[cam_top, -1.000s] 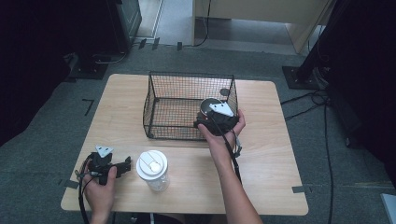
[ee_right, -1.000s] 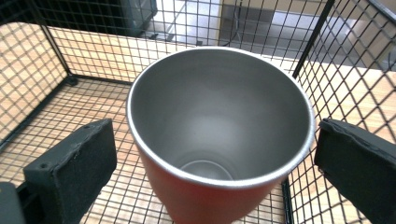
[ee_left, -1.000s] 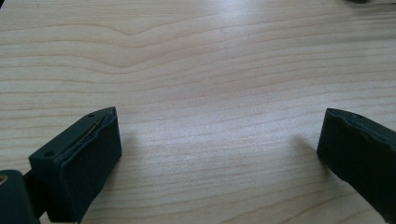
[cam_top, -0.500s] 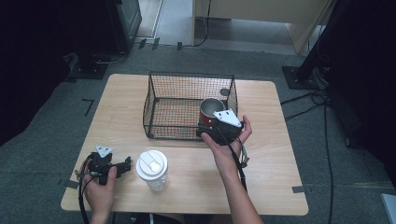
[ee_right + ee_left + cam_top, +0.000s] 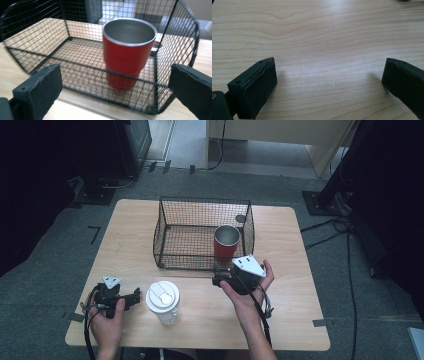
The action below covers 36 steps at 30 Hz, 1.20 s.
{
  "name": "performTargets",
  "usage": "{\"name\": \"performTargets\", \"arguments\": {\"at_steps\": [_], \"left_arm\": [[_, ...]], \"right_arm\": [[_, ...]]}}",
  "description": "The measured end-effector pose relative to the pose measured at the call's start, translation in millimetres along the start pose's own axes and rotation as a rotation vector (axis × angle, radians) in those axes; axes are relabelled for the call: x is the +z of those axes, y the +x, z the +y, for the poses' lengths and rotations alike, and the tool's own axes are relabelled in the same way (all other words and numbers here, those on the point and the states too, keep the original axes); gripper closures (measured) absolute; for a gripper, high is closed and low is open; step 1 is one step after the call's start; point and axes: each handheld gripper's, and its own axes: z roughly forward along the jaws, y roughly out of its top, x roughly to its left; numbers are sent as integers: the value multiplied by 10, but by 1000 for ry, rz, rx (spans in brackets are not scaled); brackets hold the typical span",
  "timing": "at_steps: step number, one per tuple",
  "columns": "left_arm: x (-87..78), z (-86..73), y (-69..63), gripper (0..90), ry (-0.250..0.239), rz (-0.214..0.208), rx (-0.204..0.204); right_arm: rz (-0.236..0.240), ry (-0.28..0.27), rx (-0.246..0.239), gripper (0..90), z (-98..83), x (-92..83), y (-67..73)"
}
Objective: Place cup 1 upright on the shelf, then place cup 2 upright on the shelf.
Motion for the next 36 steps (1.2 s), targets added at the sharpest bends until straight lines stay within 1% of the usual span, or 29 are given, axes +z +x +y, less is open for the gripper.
{"name": "performTargets", "arguments": {"at_steps": [1, 2, 3, 10, 12, 13, 14, 18, 19, 20, 24, 25, 26, 33, 36], "left_arm": [[0, 0, 0, 5, 0, 0, 0], [0, 0, 0, 4, 0, 0, 0], [0, 0, 0, 4, 0, 0, 0], [0, 0, 0, 5, 0, 0, 0], [0, 0, 0, 5, 0, 0, 0], [0, 0, 0, 5, 0, 0, 0], [0, 0, -1, 4, 0, 0, -1], [1, 0, 0, 4, 0, 0, -1], [1, 0, 0, 4, 0, 0, -1], [0, 0, 0, 4, 0, 0, 0], [0, 0, 0, 4, 0, 0, 0], [0, 0, 0, 4, 0, 0, 0], [0, 0, 0, 4, 0, 0, -1], [0, 0, 0, 5, 0, 0, -1], [0, 0, 0, 5, 0, 0, 0]], "right_arm": [[0, 0, 0, 0, 0, 0, 0], [33, -1, 3, 0, -49, -46, 19], [43, -1, 4, 0, -66, -64, 31], [113, -11, -49, 0, -173, -218, 197], [141, -15, -55, 0, -195, -249, 247], [141, -15, -55, 0, -195, -249, 247], [163, -17, -65, 0, -225, -278, 315], [215, -14, -81, 0, -286, -320, 448], [215, -14, -81, 0, -286, -320, 448], [239, -20, -89, 0, -313, -333, 516], [283, -18, -97, 0, -360, -336, 618], [283, -18, -97, 0, -360, -336, 618], [306, -16, -100, 0, -396, -337, 669], [355, -9, -100, 0, -503, -371, 775], [371, -8, -110, 0, -546, -390, 808]]}}
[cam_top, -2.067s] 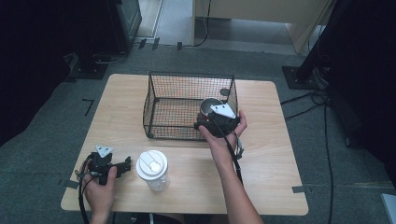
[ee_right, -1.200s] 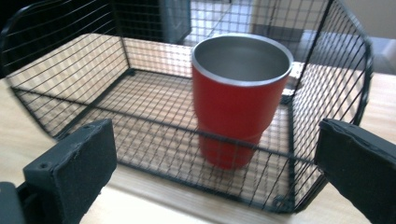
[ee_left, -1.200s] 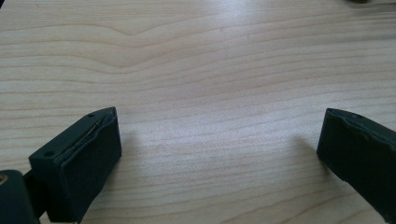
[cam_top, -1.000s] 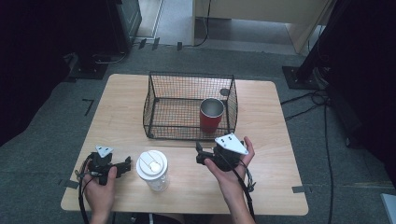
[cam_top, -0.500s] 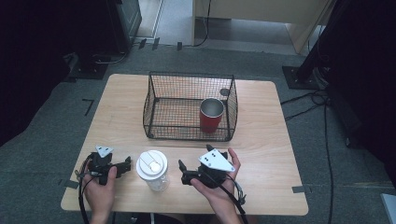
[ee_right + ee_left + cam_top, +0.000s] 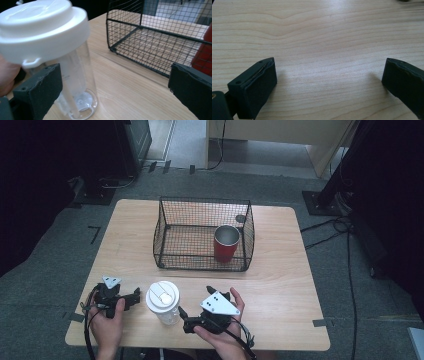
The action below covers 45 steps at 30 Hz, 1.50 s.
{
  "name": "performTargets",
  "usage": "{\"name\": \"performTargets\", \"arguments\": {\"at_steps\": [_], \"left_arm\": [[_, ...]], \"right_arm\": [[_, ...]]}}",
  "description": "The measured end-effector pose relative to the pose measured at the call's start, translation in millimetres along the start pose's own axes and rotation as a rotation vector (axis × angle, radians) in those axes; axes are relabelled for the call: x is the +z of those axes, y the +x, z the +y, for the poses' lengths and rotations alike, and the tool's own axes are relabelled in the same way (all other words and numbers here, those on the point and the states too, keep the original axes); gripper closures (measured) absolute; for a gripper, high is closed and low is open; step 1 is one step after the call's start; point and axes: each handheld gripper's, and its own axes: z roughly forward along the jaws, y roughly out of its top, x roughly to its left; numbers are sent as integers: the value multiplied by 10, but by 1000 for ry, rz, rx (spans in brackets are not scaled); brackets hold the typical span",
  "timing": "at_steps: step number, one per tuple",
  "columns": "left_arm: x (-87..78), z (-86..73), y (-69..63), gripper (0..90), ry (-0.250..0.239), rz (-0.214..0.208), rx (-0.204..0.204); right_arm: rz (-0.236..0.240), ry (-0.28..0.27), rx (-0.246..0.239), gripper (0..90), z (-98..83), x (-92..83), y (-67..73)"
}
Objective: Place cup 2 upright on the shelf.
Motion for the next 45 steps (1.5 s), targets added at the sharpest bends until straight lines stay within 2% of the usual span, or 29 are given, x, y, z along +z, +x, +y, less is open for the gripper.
{"name": "performTargets", "arguments": {"at_steps": [3, 4, 10, 17, 27, 33, 39, 45], "left_arm": [[1, 0, 0, 4, -1, 0, -1], [-1, 0, 0, 5, 1, 0, 0], [-1, 0, 0, 5, 1, 0, 0], [-1, 0, 0, 4, 1, 0, 0], [-1, 0, 0, 5, 1, 0, 0], [0, 0, -1, 4, 0, 0, -1], [-1, 1, 0, 5, 1, 0, -1], [0, 1, -1, 4, 0, 0, -1]], "right_arm": [[12, 3, -4, 0, -31, 5, 22], [31, 0, -3, 0, -63, 13, 50], [73, -8, -24, 0, -110, 45, 152], [100, -7, -29, 6, -99, 135, 244], [119, -10, -54, 11, -9, 257, 349], [132, -24, -66, 53, 53, 362, 452], [119, -48, -75, 57, 105, 442, 515], [113, -44, -100, 93, 110, 482, 542]]}}
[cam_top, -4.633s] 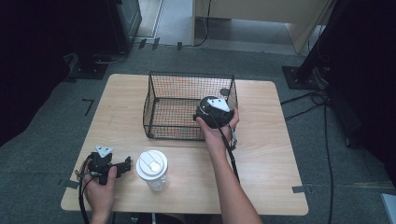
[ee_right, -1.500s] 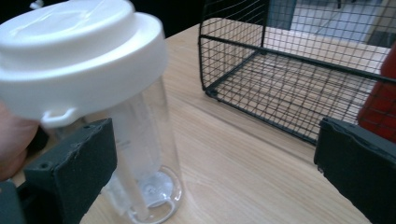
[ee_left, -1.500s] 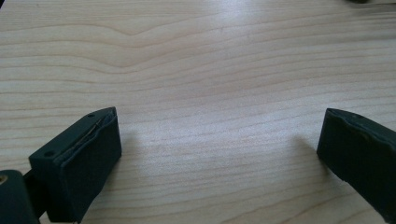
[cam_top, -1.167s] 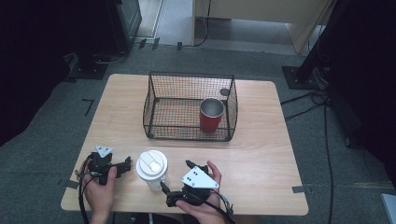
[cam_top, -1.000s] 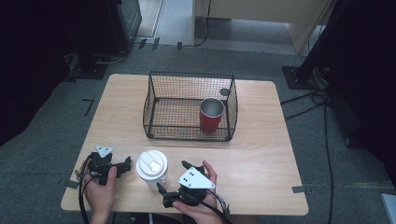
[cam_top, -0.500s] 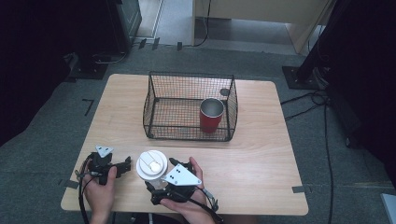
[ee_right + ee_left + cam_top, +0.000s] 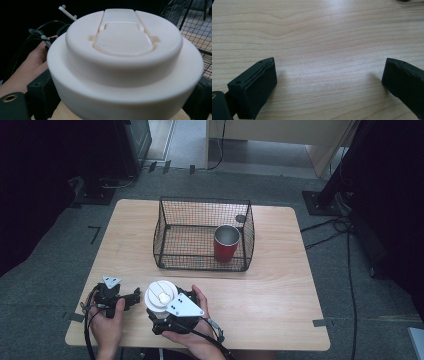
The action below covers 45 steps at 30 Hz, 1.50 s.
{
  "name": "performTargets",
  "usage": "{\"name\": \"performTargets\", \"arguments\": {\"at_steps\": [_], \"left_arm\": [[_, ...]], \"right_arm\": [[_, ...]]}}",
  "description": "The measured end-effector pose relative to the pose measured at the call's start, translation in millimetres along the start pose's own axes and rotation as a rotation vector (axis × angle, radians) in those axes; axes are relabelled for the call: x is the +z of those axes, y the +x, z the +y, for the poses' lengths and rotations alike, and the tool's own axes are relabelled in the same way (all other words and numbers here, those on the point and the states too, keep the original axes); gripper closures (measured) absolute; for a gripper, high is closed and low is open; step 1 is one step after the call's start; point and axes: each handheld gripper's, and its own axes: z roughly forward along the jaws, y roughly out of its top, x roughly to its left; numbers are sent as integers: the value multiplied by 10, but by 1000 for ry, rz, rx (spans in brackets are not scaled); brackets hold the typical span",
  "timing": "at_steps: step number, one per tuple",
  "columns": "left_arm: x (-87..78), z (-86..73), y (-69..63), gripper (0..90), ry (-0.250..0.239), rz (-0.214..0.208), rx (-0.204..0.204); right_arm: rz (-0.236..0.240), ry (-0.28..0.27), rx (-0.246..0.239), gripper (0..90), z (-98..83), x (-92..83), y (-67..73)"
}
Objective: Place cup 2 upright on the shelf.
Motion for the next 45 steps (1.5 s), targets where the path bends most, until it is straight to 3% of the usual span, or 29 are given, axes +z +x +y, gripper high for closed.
{"name": "performTargets", "arguments": {"at_steps": [3, 19, 28, 33, 35, 45], "left_arm": [[0, 0, 0, 4, 0, 0, 0], [0, 0, 0, 4, 0, 0, 0], [-1, 0, 1, 4, 1, 0, 1], [0, 0, 0, 4, 0, 0, 0], [-1, 0, 0, 5, 1, 0, 1], [0, 0, 0, 4, 1, 0, 0]], "right_arm": [[-18, 1, -14, 160, -16, 3, 3], [-7, -27, -26, 156, -64, -18, -29], [-13, 3, -24, 87, -65, 46, -29], [-19, 6, -7, 107, -69, 106, -51], [-18, -14, -20, 154, -66, 108, -33], [-24, -54, -3, 159, -27, 79, -103]]}}
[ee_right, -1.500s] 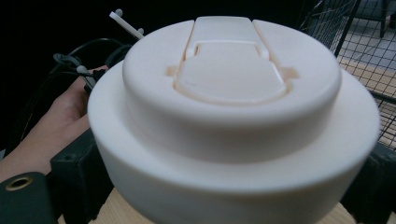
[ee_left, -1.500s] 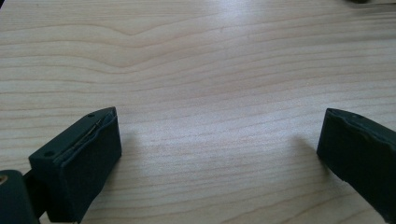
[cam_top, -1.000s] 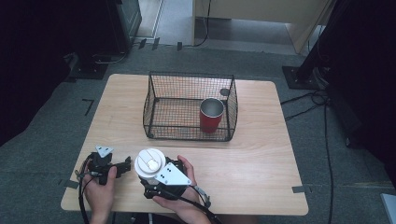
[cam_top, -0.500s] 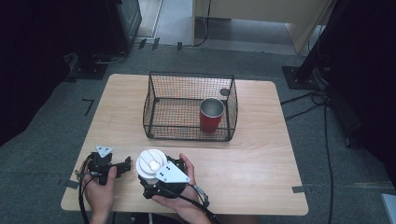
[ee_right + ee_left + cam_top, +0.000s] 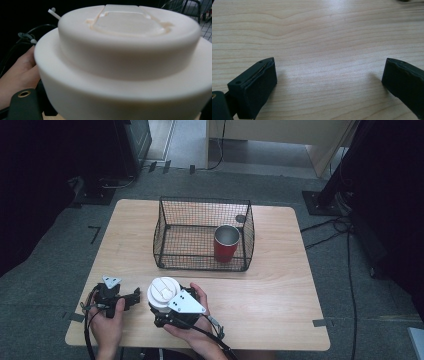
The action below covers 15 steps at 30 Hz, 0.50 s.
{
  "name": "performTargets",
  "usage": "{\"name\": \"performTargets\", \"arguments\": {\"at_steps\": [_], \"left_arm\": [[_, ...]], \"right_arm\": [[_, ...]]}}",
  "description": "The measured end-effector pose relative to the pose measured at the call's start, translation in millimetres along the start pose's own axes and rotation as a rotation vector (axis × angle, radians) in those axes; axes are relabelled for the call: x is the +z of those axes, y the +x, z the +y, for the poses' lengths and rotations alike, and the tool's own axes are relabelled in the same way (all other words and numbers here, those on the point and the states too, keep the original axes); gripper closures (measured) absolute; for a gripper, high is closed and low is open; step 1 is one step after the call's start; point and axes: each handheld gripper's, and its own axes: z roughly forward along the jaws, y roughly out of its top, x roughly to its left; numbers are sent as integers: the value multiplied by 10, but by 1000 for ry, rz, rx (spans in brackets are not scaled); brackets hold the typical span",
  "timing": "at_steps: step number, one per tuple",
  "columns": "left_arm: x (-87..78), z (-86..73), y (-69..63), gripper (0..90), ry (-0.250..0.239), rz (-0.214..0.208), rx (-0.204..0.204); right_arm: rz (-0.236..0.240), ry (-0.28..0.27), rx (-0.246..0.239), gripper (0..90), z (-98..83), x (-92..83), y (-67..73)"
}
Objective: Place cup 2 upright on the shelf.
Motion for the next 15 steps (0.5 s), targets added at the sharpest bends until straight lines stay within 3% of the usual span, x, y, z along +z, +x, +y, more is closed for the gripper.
{"name": "performTargets", "arguments": {"at_steps": [15], "left_arm": [[0, 0, 0, 4, 0, -1, -1]], "right_arm": [[-70, -85, -53, 159, 482, -59, -179]]}}
